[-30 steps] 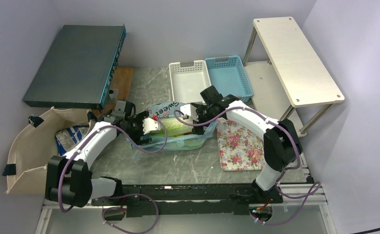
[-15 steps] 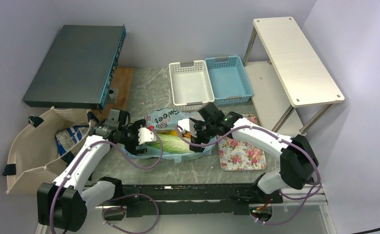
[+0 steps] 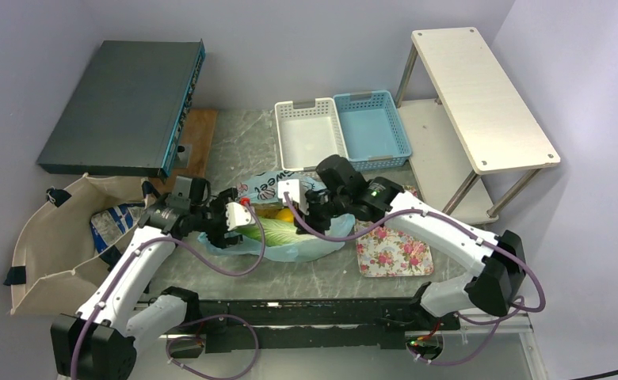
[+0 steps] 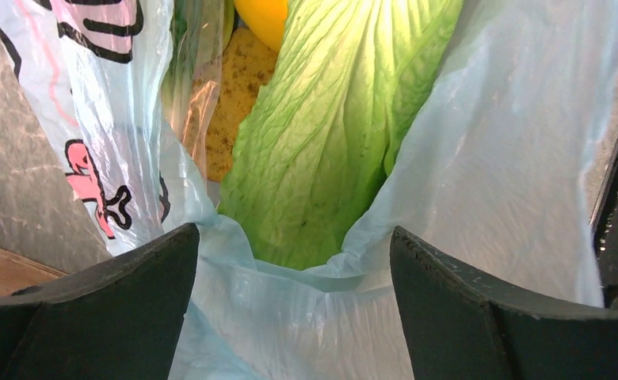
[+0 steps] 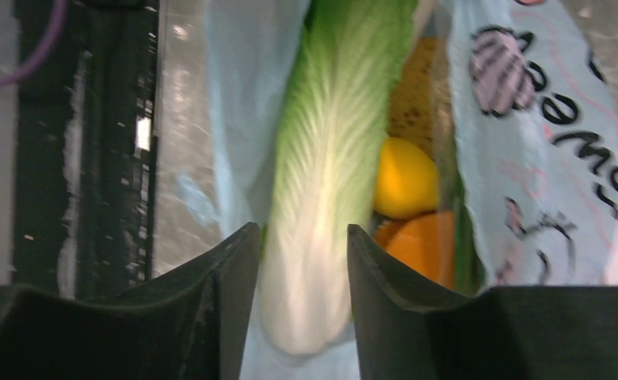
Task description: Untie the knot of the grocery bags and take out the mixed food
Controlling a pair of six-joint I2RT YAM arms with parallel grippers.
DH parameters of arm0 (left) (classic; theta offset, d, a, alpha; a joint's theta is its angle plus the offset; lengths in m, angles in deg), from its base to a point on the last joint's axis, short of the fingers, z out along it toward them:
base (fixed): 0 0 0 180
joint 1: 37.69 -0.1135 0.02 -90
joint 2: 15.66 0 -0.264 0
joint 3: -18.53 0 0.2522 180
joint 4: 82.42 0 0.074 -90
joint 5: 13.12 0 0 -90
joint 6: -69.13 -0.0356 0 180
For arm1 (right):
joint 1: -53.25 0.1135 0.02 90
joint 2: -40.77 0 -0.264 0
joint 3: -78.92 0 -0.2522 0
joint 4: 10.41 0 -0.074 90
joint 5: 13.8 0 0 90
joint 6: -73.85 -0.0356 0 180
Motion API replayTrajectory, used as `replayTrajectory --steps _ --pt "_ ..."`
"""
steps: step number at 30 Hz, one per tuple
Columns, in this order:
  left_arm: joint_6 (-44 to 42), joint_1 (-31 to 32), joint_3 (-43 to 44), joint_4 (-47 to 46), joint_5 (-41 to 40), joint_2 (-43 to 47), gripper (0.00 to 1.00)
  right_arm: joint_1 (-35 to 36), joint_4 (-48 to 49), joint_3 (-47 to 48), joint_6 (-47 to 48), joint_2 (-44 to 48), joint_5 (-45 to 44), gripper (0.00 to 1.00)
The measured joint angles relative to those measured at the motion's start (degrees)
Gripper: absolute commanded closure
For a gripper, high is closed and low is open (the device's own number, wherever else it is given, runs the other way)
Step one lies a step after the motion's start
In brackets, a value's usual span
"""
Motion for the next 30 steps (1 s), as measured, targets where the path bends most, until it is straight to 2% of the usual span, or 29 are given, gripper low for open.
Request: replayTrajectory --steps 4,10,15,19,23,28,29,30 --pt "1.5 1.6 0.0 0.0 -0.1 1.4 0.1 4.2 2.3 -0.4 -2.8 -0.8 -1.7 0.6" --pt "2.3 2.2 -0.9 0.0 -1.0 5.0 0.03 6.0 7.1 -1.6 -4.9 -5.8 -5.8 0.4" --pt "4.5 2.2 -2.1 0.4 -1.9 8.1 0.0 6.0 10.3 -4.2 -5.1 -9.6 -7.6 0.27" --pt "7.5 1.9 -2.3 0.8 -2.9 11.4 0.01 6.3 12.1 -4.8 -4.5 -11.5 -8.0 0.25" --pt "10.8 0.2 -2.3 1.8 -2.8 14.7 0.01 6.3 14.3 -4.6 -4.6 -14.6 -9.1 0.4" --pt "15.9 -2.3 -0.7 3.9 -2.7 17.6 0.01 6.5 14.1 -3.5 -4.9 -15.1 -9.8 0.93" --pt "17.0 -2.4 -0.1 4.0 -2.7 18.0 0.01 6.5 13.4 -2.9 -5.0 -15.2 -10.3 1.0" --pt "18.2 -2.5 0.7 4.0 -2.6 18.2 0.01 6.5 12.5 -2.2 -5.0 -15.2 -10.8 1.0"
